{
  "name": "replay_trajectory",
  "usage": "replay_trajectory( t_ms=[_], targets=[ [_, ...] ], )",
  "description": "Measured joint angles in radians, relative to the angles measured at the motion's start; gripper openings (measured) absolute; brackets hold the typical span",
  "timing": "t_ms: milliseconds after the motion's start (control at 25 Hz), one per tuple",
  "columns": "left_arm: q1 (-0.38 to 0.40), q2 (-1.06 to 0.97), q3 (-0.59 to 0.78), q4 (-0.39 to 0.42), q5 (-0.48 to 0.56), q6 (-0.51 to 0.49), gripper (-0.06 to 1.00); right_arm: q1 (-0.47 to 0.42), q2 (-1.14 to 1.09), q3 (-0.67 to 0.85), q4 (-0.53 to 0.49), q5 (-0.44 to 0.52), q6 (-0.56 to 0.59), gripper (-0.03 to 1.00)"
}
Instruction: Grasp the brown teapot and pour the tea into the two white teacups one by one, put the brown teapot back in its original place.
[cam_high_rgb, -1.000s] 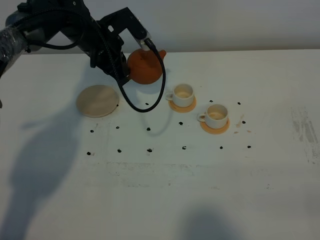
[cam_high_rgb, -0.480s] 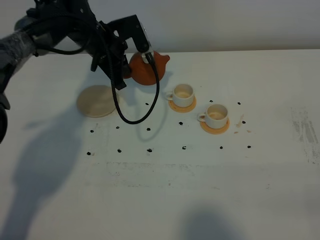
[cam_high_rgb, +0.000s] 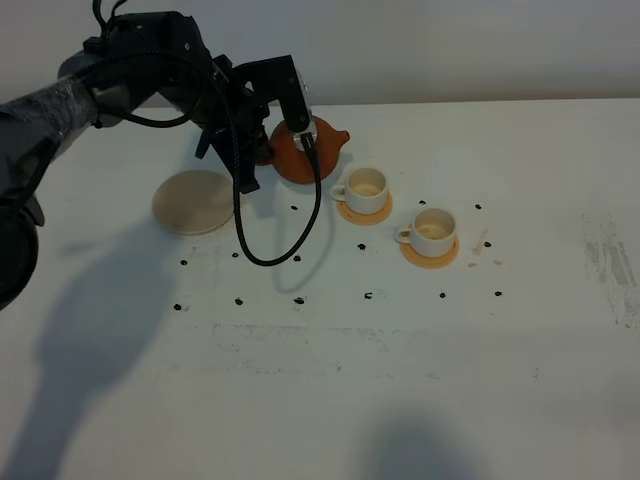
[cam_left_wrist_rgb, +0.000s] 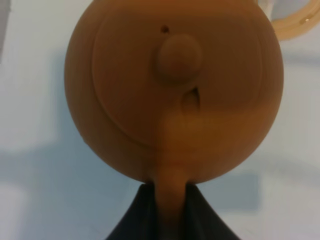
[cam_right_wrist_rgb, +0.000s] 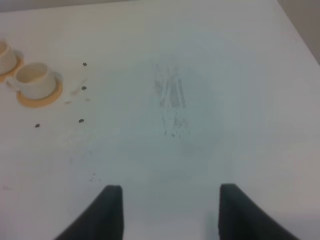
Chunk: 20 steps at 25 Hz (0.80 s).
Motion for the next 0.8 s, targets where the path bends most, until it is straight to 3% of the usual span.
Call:
replay_trajectory(
  t_ms=[800],
  targets=[
    [-0.012, 0.001, 0.000, 0.016, -0.039, 0.184, 0.08, 0.000, 0.000, 0.000, 0.000, 0.000, 0.000, 0.42]
  ],
)
